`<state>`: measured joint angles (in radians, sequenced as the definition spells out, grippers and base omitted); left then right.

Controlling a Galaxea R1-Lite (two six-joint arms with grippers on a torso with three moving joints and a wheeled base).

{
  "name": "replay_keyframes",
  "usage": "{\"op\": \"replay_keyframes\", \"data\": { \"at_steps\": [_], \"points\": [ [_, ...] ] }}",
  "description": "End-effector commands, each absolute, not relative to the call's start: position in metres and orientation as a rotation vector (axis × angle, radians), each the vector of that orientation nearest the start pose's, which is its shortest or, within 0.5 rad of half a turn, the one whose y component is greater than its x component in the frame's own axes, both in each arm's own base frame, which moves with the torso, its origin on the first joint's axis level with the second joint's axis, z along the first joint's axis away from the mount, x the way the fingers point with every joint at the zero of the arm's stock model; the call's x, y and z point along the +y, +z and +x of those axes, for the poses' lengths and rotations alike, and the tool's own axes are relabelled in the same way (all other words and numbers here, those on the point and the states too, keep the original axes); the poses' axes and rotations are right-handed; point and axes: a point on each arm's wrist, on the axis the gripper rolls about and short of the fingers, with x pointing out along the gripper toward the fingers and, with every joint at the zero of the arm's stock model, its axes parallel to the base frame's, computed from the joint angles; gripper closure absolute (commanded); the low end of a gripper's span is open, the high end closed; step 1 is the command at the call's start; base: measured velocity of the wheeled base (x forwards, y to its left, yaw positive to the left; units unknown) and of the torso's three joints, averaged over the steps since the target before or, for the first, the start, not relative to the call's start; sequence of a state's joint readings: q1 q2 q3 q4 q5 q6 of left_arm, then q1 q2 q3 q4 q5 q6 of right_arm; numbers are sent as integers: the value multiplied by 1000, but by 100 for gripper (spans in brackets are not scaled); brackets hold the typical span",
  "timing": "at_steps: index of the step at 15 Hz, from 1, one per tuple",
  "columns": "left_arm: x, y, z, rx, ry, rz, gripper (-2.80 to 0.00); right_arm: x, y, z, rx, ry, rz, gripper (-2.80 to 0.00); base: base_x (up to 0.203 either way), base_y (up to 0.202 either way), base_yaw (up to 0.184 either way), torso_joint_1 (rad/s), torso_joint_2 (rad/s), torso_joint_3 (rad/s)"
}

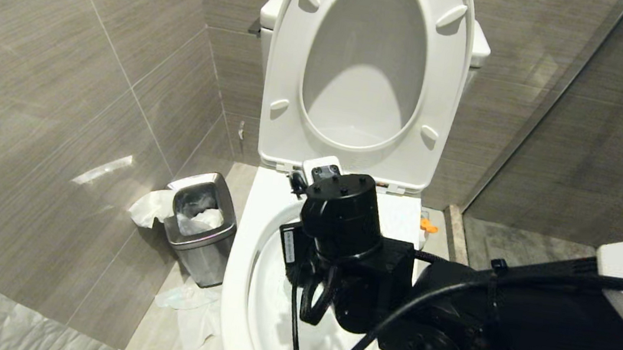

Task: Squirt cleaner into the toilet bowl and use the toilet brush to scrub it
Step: Scrub the toilet bowl

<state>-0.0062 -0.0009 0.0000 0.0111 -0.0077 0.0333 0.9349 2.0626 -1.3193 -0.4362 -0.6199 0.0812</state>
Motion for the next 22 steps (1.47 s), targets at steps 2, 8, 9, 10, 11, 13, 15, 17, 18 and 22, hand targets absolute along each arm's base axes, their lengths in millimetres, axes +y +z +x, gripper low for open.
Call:
{"op": "replay_keyframes", "data": {
  "at_steps": [2, 8, 9, 10, 11, 13, 15, 17, 18, 22],
  "points": [
    [0, 74, -23, 14, -14, 34, 0, 325, 168, 269, 232, 278, -145, 0, 0, 0, 0, 0, 0, 0],
    [0, 74, -23, 12, -14, 34, 0, 332, 135, 279, 285, 268, -186, 0, 0, 0, 0, 0, 0, 0],
    [0, 74, -23, 14, -14, 34, 0, 332, 128, 284, 296, 259, -194, 0, 0, 0, 0, 0, 0, 0],
    [0, 74, -23, 14, -14, 34, 0, 333, 119, 289, 303, 250, -199, 0, 0, 0, 0, 0, 0, 0],
    [0, 74, -23, 14, -14, 34, 0, 332, 109, 295, 310, 236, -204, 0, 0, 0, 0, 0, 0, 0],
    [0, 74, -23, 14, -14, 34, 0, 330, 94, 304, 319, 217, -211, 0, 0, 0, 0, 0, 0, 0],
    [0, 74, -23, 14, -14, 34, 0, 327, 93, 309, 321, 206, -210, 0, 0, 0, 0, 0, 0, 0],
    [0, 74, -23, 14, -14, 34, 0, 323, 117, 304, 283, 210, -179, 0, 0, 0, 0, 0, 0, 0],
    [0, 74, -23, 14, -14, 34, 0, 320, 133, 301, 258, 213, -160, 0, 0, 0, 0, 0, 0, 0],
    [0, 74, -23, 14, -14, 34, 0, 293, 216, 270, 172, 232, -91, 0, 0, 0, 0, 0, 0, 0]
  ]
}}
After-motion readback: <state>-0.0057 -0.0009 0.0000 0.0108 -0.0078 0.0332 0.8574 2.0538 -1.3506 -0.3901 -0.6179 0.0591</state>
